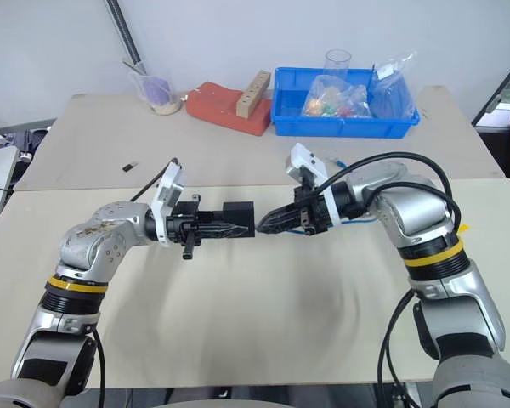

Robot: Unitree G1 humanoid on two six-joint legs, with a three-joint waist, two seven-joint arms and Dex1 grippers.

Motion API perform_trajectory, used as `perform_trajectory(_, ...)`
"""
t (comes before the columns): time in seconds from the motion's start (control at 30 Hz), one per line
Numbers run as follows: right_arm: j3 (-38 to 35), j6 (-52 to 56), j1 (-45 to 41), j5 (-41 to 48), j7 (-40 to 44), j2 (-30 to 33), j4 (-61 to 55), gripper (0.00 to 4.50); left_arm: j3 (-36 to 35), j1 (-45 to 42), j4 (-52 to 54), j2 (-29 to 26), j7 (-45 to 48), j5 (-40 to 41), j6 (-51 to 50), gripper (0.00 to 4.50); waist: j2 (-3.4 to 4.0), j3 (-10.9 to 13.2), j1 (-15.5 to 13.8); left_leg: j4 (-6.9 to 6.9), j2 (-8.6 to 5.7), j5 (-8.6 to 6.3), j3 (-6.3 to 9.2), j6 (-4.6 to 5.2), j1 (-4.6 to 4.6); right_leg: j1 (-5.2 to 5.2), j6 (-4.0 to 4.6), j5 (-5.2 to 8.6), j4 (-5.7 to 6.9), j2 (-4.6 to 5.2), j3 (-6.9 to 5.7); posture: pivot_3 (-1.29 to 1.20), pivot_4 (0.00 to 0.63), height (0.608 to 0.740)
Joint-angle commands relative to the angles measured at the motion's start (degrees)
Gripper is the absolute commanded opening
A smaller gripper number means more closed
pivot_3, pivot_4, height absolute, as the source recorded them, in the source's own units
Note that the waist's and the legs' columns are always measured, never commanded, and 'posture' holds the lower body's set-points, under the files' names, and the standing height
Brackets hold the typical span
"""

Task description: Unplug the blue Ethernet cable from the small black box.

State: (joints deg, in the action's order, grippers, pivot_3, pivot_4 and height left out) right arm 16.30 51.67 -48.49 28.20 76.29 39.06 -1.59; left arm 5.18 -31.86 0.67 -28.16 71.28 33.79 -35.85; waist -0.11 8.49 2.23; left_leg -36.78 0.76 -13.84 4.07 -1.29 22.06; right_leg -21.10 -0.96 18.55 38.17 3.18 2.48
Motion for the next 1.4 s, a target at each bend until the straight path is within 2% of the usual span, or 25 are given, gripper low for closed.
perform_trajectory(0.03,-0.35,0.25,-2.03,1.20,1.07,-0.51,-1.07,0.02,0.48,-0.47,2.73,0.34,0.43,1.08,0.17,0.58,0.00,0.00,0.00,0.00,0.00,0.00,0.01,0.00,0.00,0.00,0.00,0.00,-0.01,0.00,-0.01,0.00,0.150,0.740)
perform_trajectory(0.2,1.13,-3.14,-0.35,-1.02,2.83,1.66,-2.39,0.02,-0.36,-0.49,2.95,-0.05,0.16,1.27,-0.12,0.58,0.00,0.00,-0.05,0.00,-0.01,0.00,0.01,0.00,0.01,0.00,0.00,0.00,-0.01,0.01,-0.01,0.00,0.150,0.740)
perform_trajectory(0.47,-1.85,-11.71,11.19,-5.20,4.49,12.27,-1.23,0.02,-3.67,3.10,4.75,-5.67,0.78,1.82,-0.08,0.58,0.00,0.01,-0.74,-0.01,-0.01,0.00,0.00,0.00,0.03,0.00,0.00,0.00,-0.07,0.02,-0.01,0.00,0.150,0.740)
perform_trajectory(0.67,-1.05,-25.39,17.78,-14.24,-5.89,8.05,2.33,0.02,-4.27,5.76,1.93,-3.74,-3.65,-2.46,6.55,0.58,-0.01,0.01,-0.62,-0.01,0.03,-0.01,-0.02,0.01,-0.01,0.00,0.00,0.00,-0.04,-0.02,0.02,0.00,0.150,0.740)
perform_trajectory(0.73,-1.39,-26.47,18.80,-15.04,-6.70,6.95,3.02,1.02,-4.25,6.12,1.12,-2.61,-5.41,-3.79,8.79,0.58,0.00,0.01,-0.75,0.00,0.02,-0.01,-0.04,0.01,0.00,-0.01,0.00,0.00,-0.04,0.00,0.04,0.00,0.150,0.740)
perform_trajectory(0.93,-5.04,-24.91,20.65,-12.70,-6.22,7.94,-0.99,3.09,-5.88,6.73,-0.85,-1.14,-9.97,-5.71,12.39,0.58,0.00,0.01,-1.38,-0.03,-0.01,0.00,-0.05,0.01,0.04,-0.02,0.00,0.00,-0.07,0.03,0.04,0.00,0.150,0.740)
perform_trajectory(1.07,-11.56,-18.21,20.80,-7.12,-11.70,5.91,-10.18,4.47,-8.44,6.91,-7.02,-0.13,-16.38,-10.10,19.71,0.58,0.00,0.01,-1.36,-0.03,0.01,0.00,-0.03,0.01,0.02,-0.01,0.00,0.00,-0.05,0.01,0.03,0.00,0.150,0.740)
perform_trajectory(1.27,-18.75,-1.62,18.91,2.47,-27.62,-3.16,-24.80,4.47,-11.59,6.90,-16.70,4.64,-27.38,-15.33,30.26,0.58,0.00,0.01,-1.46,-0.01,0.03,-0.01,0.01,0.01,0.02,-0.03,0.00,0.00,0.00,-0.01,0.03,0.00,0.150,0.740)
perform_trajectory(1.4,-17.71,-1.14,21.72,0.86,-34.01,-5.49,-28.73,4.47,-11.24,6.84,-26.11,8.96,-33.01,-19.59,40.47,0.58,0.00,-0.01,-2.23,-0.01,-0.08,-0.01,0.02,0.00,0.03,-0.01,0.00,0.00,-0.04,0.13,-0.03,0.00,0.150,0.740)
